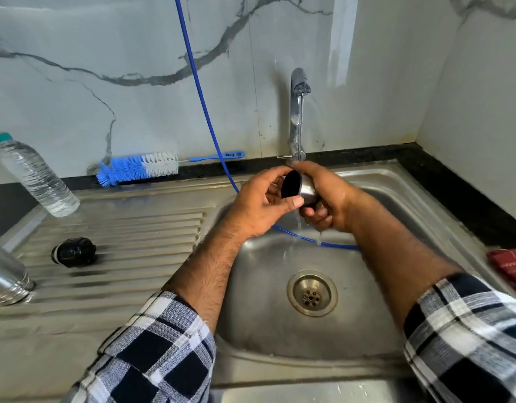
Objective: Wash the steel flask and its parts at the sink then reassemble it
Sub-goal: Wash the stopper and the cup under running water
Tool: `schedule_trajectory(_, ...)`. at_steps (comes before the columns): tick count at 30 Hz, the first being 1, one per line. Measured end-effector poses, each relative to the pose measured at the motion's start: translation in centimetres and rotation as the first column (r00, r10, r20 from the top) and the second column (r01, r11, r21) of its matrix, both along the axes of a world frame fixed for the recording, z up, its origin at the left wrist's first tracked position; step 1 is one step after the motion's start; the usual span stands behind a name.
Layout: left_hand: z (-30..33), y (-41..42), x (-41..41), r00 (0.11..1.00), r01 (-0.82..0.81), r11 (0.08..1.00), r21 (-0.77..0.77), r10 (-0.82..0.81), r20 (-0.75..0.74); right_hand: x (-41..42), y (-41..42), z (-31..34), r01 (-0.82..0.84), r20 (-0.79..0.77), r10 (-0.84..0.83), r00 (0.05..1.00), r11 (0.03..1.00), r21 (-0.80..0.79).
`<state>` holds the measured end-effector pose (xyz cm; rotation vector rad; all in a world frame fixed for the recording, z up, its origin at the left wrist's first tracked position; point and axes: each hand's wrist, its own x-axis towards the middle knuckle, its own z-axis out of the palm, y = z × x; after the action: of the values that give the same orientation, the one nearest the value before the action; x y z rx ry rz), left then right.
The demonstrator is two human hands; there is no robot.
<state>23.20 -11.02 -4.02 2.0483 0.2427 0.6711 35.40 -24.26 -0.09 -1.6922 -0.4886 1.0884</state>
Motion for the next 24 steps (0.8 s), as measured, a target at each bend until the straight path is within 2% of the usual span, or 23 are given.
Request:
schedule_trajectory(2,-0.1,-0.2,0.1,0.998,-0.051,0.998,0.037,0.051,-0.021,0.2,-0.2,-0.1,-0.032,-0.035,0.033,0.999,0.999,0.023)
schedule_trajectory(3,0.2,-0.5,0.1,0.997,-0.079,0.997,-0.014,0.079,-0.026,0.0,0.2,-0.1,0.002,0.055,-0.006,0.998,0.998,0.058)
schedule_trajectory(4,0.5,-0.9,0.1,0.995,-0.099,0.988,-0.118,0.095,-0.034,-0.3,0.7,-0.2,0.05,0.203,-0.073,0.976,0.992,0.114)
schedule_trajectory(6,1.0,-1.4,0.1,0.996,-0.093,0.901,-0.423,0.08,-0.049,-1.0,1.5,-0.4,0.098,0.486,-0.226,0.844,0.956,0.276)
schedule_trajectory(8,1.8,-1.6,-0.1,0.996,-0.083,0.748,-0.659,0.052,-0.067,-0.9,2.0,-1.4,-0.013,0.629,-0.257,0.734,0.92,0.392)
schedule_trajectory(11,2.8,-1.2,-0.8,0.994,-0.104,0.543,-0.834,0.021,-0.11,-0.2,1.8,-2.2,-0.327,0.735,-0.085,0.673,0.857,0.399)
schedule_trajectory(13,3.0,-0.7,-1.0,0.988,-0.135,0.481,-0.866,-0.004,-0.156,0.1,1.5,-2.3,-0.458,0.77,-0.012,0.639,0.798,0.392)
schedule_trajectory(14,3.1,-0.6,-1.1,0.986,-0.137,0.477,-0.868,-0.023,-0.168,0.1,1.4,-2.2,-0.47,0.763,-0.013,0.646,0.781,0.411)
schedule_trajectory(18,3.5,-1.0,-1.0,0.982,-0.074,0.468,-0.88,-0.119,-0.146,-0.5,1.1,-1.9,-0.369,0.818,-0.18,0.547,0.825,0.428)
schedule_trajectory(22,3.6,-2.3,-0.7,0.98,-0.042,0.456,-0.889,-0.155,-0.126,-1.5,0.8,-1.3,-0.122,0.821,-0.359,0.443,0.883,0.452)
schedule_trajectory(24,3.7,-2.5,-0.5,0.991,-0.022,0.473,-0.881,-0.105,-0.082,-2.0,0.8,-0.8,0.0,0.802,-0.376,0.464,0.906,0.424)
